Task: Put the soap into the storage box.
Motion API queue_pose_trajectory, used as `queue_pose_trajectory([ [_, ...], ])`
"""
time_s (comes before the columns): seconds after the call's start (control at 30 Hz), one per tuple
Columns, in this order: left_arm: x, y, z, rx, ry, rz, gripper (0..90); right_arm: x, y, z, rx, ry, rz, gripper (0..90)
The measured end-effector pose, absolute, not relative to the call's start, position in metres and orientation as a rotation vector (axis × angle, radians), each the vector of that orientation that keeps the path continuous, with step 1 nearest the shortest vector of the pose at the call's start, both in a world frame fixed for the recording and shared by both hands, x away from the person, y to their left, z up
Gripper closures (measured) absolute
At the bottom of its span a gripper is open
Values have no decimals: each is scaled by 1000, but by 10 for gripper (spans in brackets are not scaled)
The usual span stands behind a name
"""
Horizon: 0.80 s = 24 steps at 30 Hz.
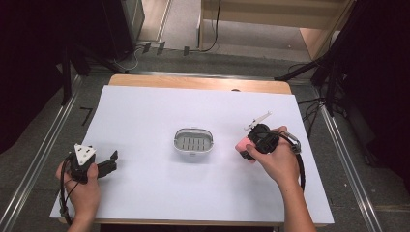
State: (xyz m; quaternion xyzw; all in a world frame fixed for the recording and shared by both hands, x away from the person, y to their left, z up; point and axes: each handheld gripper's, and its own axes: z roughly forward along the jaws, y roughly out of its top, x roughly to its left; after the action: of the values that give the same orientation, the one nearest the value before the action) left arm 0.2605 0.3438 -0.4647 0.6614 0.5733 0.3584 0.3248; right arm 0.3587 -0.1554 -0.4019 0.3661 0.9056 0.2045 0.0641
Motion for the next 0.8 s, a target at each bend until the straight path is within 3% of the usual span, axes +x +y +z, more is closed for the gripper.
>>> queue_pose_trajectory([
  [0.8, 260, 344, -464, 1736, 1505, 937, 146, 366, -122, -385, 919, 2777, 662, 384],
])
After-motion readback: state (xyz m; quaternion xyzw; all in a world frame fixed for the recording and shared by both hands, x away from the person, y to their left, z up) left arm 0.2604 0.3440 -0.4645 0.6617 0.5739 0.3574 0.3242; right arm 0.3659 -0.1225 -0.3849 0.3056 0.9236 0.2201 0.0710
